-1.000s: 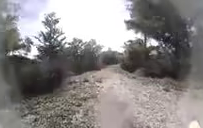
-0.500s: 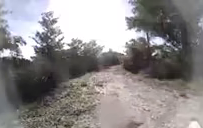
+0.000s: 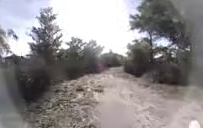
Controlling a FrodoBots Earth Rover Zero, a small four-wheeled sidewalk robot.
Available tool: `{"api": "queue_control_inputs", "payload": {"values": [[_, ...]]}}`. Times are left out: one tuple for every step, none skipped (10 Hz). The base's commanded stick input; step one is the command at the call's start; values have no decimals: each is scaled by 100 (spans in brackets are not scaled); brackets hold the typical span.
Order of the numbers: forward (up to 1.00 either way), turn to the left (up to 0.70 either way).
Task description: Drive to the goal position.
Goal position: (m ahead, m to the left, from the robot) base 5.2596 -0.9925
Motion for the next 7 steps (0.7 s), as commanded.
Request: {"api": "queue_control_inputs", "payload": {"values": [[84, 0], [84, 0], [84, 0], [84, -24], [84, -33], [84, -33], [84, -33]]}}
